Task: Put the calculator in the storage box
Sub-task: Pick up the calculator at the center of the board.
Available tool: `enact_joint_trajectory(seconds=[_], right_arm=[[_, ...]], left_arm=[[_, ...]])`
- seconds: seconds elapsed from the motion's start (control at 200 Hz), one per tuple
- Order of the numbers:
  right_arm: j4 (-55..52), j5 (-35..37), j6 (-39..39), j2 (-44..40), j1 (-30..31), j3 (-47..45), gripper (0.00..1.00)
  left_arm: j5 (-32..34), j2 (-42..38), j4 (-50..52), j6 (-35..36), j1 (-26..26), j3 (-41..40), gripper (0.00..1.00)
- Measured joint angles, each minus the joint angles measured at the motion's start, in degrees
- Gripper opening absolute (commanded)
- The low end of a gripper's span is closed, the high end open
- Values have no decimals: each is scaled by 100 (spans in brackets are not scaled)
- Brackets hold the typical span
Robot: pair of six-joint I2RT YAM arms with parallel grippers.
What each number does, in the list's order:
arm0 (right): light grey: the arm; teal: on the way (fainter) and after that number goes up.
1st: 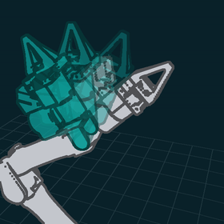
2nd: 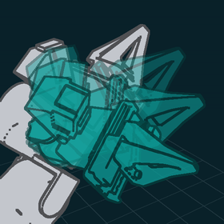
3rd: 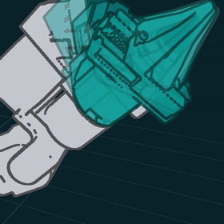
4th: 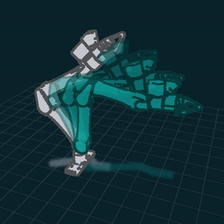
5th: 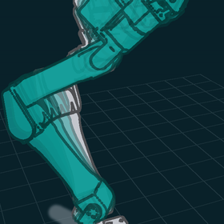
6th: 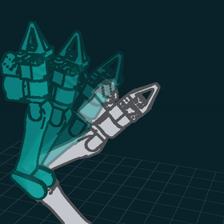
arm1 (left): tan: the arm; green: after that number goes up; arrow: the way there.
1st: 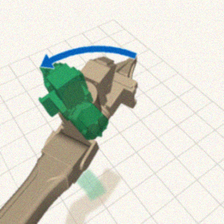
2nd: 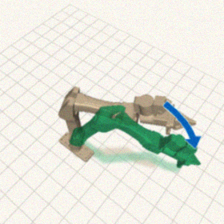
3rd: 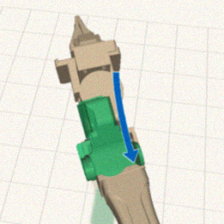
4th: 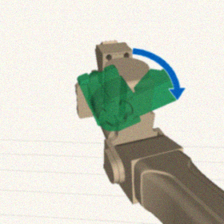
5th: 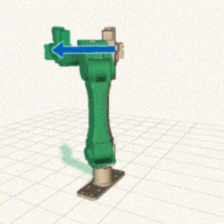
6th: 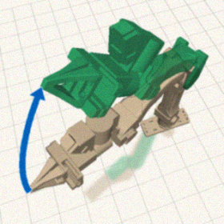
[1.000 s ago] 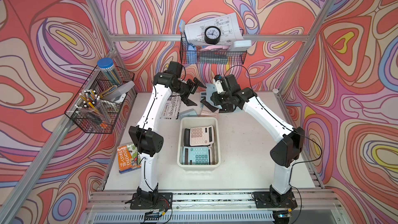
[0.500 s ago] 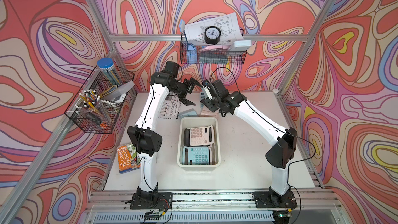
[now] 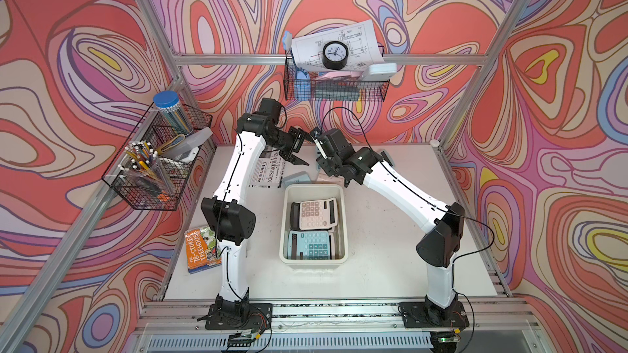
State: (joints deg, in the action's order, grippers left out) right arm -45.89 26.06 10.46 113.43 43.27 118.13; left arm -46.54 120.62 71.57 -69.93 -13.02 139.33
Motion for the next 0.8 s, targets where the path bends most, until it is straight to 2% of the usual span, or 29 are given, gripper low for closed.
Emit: enact_joint_trajectory(seconds=[0.386, 0.636, 0.801], right_arm=[[103, -273, -20, -125, 264, -1139, 23], [151, -332, 57, -223, 313, -1174, 23], [168, -334, 125, -232, 382, -1128, 23]], left_arm=[[-103, -146, -393, -212, 358, -560, 72], [-155, -199, -308, -138, 356, -560, 75], [-151, -199, -31, 81, 323, -560, 74]])
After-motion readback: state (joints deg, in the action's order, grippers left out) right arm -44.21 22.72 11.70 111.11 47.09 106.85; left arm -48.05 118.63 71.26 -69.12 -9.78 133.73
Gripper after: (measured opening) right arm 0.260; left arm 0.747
